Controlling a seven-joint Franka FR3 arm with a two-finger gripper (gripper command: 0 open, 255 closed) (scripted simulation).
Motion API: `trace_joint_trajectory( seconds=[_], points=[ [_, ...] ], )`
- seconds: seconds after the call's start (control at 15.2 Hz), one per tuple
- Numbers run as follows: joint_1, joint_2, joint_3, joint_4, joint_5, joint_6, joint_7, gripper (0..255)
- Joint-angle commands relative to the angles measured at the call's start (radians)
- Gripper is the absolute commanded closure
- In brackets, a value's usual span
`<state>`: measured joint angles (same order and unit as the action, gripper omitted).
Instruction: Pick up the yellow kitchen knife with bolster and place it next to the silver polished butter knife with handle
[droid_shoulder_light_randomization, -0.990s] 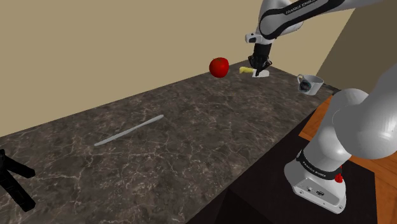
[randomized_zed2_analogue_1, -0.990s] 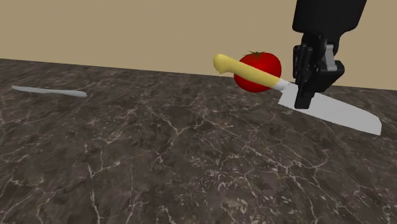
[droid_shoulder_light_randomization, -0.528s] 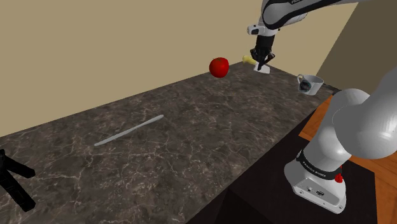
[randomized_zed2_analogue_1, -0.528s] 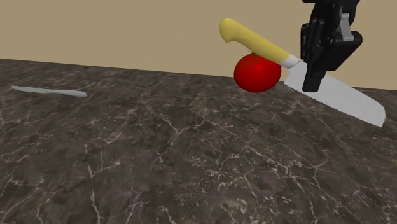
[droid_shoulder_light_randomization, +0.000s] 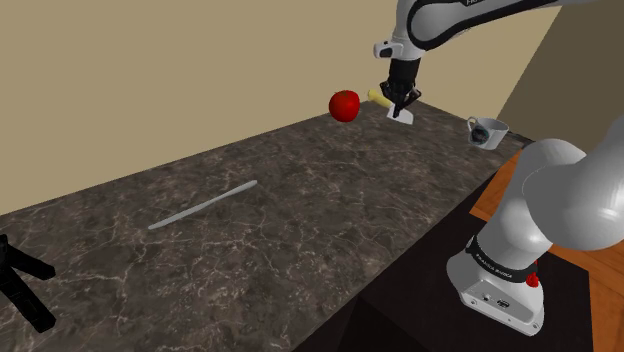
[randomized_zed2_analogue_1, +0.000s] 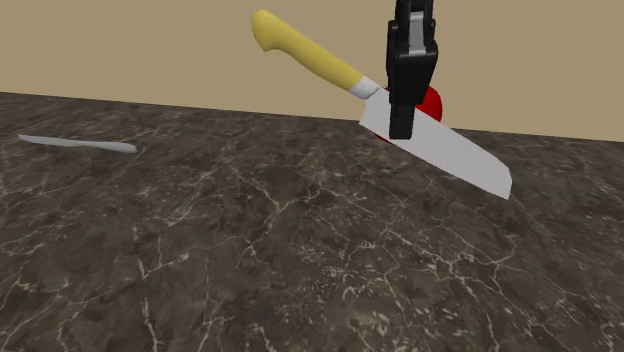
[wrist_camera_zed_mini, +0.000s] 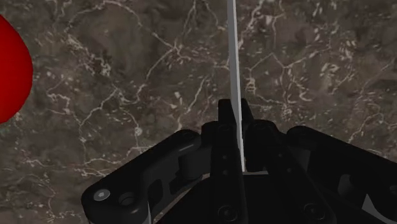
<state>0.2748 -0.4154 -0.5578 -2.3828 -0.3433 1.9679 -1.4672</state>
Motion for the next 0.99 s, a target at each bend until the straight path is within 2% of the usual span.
trace_joint_trajectory(
  seconds=[0.0,0.46,0.92],
  points=[
    [0.016,-0.015,0.04,-0.02,0.011,-0.006,0.055,255],
    [0.089,-0.035,0.174,-0.056,0.071,-0.023,0.228,255],
    [0.176,0.004,0.295,-0.036,0.15,-0.029,0.389,255]
  ],
)
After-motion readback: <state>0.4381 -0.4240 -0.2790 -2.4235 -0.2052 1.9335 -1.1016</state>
